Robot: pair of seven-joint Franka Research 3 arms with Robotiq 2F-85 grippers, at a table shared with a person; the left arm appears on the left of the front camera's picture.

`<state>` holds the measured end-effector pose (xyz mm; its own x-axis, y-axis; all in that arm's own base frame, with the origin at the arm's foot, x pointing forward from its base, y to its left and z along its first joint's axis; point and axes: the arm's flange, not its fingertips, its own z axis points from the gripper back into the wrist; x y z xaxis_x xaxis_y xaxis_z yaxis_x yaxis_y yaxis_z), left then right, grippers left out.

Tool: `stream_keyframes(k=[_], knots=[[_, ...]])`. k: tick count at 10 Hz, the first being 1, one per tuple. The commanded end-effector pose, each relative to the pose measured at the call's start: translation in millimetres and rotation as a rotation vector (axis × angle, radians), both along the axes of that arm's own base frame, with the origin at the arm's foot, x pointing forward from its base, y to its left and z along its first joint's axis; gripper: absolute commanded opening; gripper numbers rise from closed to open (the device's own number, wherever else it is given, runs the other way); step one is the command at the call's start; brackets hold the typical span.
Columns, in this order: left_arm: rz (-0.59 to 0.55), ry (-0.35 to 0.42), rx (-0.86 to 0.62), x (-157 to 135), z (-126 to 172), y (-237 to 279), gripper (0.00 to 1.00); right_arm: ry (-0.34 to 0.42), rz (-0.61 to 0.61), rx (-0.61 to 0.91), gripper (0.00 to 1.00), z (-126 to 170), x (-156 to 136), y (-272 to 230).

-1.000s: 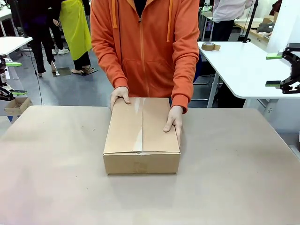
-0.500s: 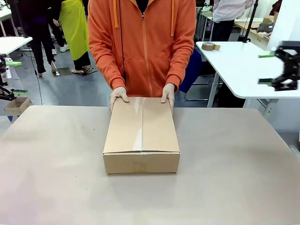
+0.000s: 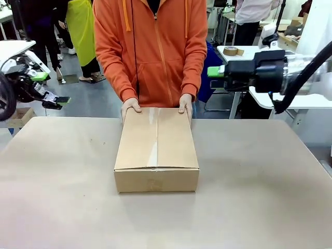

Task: Pack the gift set into the box.
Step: Press and hold the closed box until the human finishes sealing it.

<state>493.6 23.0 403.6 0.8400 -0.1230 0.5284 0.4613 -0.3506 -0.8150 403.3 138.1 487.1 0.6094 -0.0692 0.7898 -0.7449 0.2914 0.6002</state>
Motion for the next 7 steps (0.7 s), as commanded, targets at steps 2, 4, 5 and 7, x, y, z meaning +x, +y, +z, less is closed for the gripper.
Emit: stream_keyframes(k=[2, 4, 5, 7], knots=[[0.000, 0.000, 0.000, 0, 0, 0, 1.00, 0.000, 0.000, 0.000, 1.00, 0, 0, 0], [0.000, 0.000, 0.000, 0, 0, 0, 1.00, 0.000, 0.000, 0.000, 1.00, 0, 0, 0], [0.000, 0.000, 0.000, 0, 0, 0, 1.00, -0.107, 0.013, -0.008, 1.00, -8, 0, -2], [-0.013, -0.319, 0.052, -6, -5, -23, 1.00, -0.331, 0.381, 0.016, 1.00, -30, 19, 33]])
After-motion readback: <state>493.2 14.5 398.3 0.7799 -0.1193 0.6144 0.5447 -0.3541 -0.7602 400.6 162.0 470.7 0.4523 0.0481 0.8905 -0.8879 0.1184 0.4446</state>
